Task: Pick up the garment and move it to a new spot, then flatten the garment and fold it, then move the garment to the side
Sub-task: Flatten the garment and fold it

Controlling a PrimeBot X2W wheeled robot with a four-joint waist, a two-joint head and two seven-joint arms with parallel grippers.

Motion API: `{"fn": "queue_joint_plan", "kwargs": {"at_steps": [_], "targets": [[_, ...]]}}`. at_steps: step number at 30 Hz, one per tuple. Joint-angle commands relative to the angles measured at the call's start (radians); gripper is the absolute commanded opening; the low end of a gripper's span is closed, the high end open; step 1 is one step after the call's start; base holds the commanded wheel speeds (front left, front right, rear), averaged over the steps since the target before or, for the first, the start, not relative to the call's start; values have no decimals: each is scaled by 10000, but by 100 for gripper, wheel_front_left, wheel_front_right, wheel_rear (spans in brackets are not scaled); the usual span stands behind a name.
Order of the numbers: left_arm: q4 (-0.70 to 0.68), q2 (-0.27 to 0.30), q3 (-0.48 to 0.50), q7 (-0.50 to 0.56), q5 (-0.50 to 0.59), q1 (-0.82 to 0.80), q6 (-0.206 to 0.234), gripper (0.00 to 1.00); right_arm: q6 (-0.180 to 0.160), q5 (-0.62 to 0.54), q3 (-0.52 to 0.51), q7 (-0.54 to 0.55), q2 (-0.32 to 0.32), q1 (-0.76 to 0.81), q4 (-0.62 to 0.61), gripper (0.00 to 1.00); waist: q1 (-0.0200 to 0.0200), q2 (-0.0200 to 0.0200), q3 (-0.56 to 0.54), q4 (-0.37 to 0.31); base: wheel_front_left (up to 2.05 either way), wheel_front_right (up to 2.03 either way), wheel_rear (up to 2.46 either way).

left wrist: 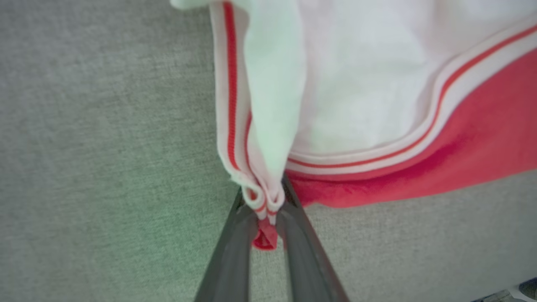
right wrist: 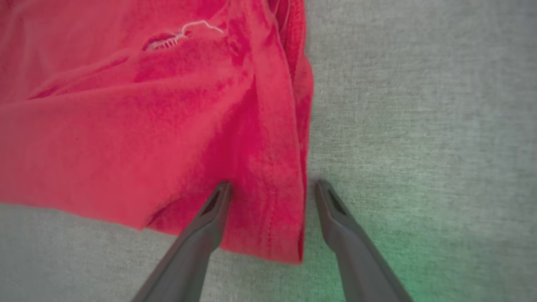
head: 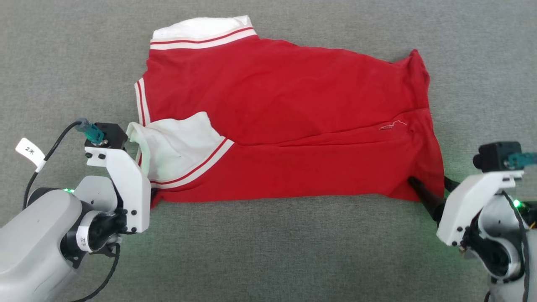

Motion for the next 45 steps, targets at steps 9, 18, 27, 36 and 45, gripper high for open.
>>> {"fn": "queue_joint_plan", "kwargs": {"at_steps": [9,18,27,36,45], "targets": [[383,-55,-180,-54,73,143,-49,0,1,335,642,1796,-425,-454,968,0,0,-1,5,232,0,0,0],[-846,845,182,207,-133,413,505,0,0,1013,301,3132,-1116,96,-816,0,0,-1,-169,377,0,0,0],[-2763,1894,295,516,-365,1295,1606,0,-2,1154,-434,4602,-1327,1455,-2546,0,0,-1,-284,498,0,0,0],[-3234,1950,64,454,-681,2347,2140,0,-2,974,-870,5414,-654,2569,-3225,0,0,-1,-190,464,0,0,0],[-2254,1521,78,265,-628,1894,1496,100,-2,757,-201,4150,-452,2120,-2299,100,0,-1,-149,267,0,0,0]]}}
